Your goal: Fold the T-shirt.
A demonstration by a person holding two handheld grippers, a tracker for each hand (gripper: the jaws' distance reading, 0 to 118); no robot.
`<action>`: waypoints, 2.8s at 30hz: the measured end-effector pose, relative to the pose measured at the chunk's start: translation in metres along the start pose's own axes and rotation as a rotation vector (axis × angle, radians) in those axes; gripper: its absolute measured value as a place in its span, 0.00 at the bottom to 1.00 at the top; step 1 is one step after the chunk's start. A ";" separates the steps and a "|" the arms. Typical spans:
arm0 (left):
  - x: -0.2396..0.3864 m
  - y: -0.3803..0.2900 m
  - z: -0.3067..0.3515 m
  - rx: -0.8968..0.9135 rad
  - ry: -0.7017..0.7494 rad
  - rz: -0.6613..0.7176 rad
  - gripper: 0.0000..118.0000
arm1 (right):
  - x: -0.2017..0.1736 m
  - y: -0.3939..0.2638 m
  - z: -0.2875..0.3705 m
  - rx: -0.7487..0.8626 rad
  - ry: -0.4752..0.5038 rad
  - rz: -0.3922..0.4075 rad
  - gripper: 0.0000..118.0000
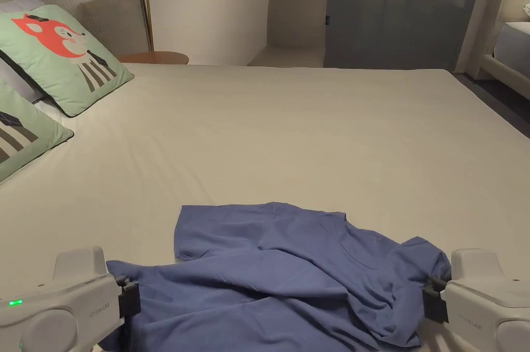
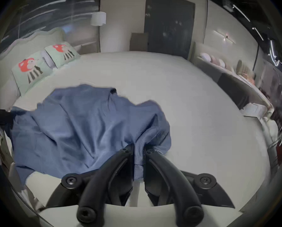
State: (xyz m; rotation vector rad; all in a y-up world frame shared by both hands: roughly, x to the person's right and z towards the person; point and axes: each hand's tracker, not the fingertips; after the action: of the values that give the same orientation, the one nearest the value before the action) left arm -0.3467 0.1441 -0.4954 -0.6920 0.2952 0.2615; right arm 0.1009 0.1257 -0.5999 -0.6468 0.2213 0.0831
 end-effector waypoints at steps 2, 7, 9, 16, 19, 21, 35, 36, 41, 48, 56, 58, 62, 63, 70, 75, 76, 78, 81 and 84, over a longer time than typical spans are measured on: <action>0.005 0.017 0.015 0.043 -0.016 0.001 0.03 | 0.003 0.020 0.020 0.065 0.023 -0.041 0.08; 0.019 0.077 0.061 0.191 -0.067 -0.015 0.03 | 0.010 0.090 0.075 0.258 0.035 -0.060 0.08; 0.025 0.104 0.079 0.249 -0.078 -0.033 0.03 | 0.011 0.117 0.094 0.340 0.046 -0.069 0.08; 0.044 0.203 0.121 0.408 -0.109 -0.067 0.03 | 0.015 0.205 0.146 0.550 0.059 -0.067 0.08; 0.054 0.242 0.119 0.448 -0.119 -0.086 0.03 | 0.019 0.240 0.150 0.600 0.022 -0.051 0.08; 0.061 0.269 0.113 0.464 -0.135 -0.078 0.03 | 0.026 0.262 0.146 0.621 0.008 -0.061 0.08; 0.133 0.384 0.007 0.510 -0.220 -0.073 0.03 | 0.062 0.352 0.071 0.681 -0.101 -0.072 0.08; 0.137 0.389 0.000 0.515 -0.227 -0.070 0.03 | 0.062 0.354 0.070 0.683 -0.105 -0.072 0.08; 0.151 0.409 -0.037 0.525 -0.243 -0.050 0.03 | 0.077 0.369 0.040 0.688 -0.133 -0.079 0.08; 0.155 0.402 -0.077 0.477 -0.246 -0.026 0.03 | 0.082 0.363 0.010 0.640 -0.140 -0.100 0.08; 0.140 0.362 -0.091 0.371 -0.215 -0.038 0.03 | 0.081 0.319 0.006 0.555 -0.126 -0.106 0.08; 0.133 0.344 -0.087 0.341 -0.200 -0.043 0.03 | 0.081 0.301 0.012 0.532 -0.116 -0.119 0.08; 0.116 0.302 -0.078 0.272 -0.171 -0.064 0.03 | 0.078 0.261 0.023 0.475 -0.106 -0.124 0.08; 0.111 0.291 -0.075 0.249 -0.165 -0.066 0.03 | 0.078 0.251 0.026 0.456 -0.102 -0.127 0.08; 0.080 0.204 -0.049 0.105 -0.147 -0.043 0.03 | 0.074 0.165 0.052 0.329 -0.077 -0.177 0.08; 0.061 0.144 -0.042 -0.003 -0.141 -0.011 0.03 | 0.069 0.104 0.069 0.208 -0.086 -0.205 0.08; 0.058 0.133 -0.042 -0.022 -0.138 -0.010 0.03 | 0.068 0.094 0.071 0.187 -0.090 -0.212 0.08; 0.051 0.110 -0.044 -0.066 -0.131 -0.004 0.03 | 0.069 0.071 0.073 0.131 -0.101 -0.241 0.08; 0.041 0.083 -0.050 -0.113 -0.114 0.010 0.03 | 0.073 0.038 0.068 0.054 -0.119 -0.265 0.08; 0.030 0.056 -0.059 -0.166 -0.085 0.021 0.03 | 0.075 0.010 0.059 -0.044 -0.149 -0.289 0.08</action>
State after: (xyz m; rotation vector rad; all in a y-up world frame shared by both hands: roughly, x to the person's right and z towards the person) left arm -0.3476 0.1505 -0.5821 -0.8396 0.2007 0.3378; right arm 0.1835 0.1699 -0.5770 -0.7075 -0.0189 -0.1412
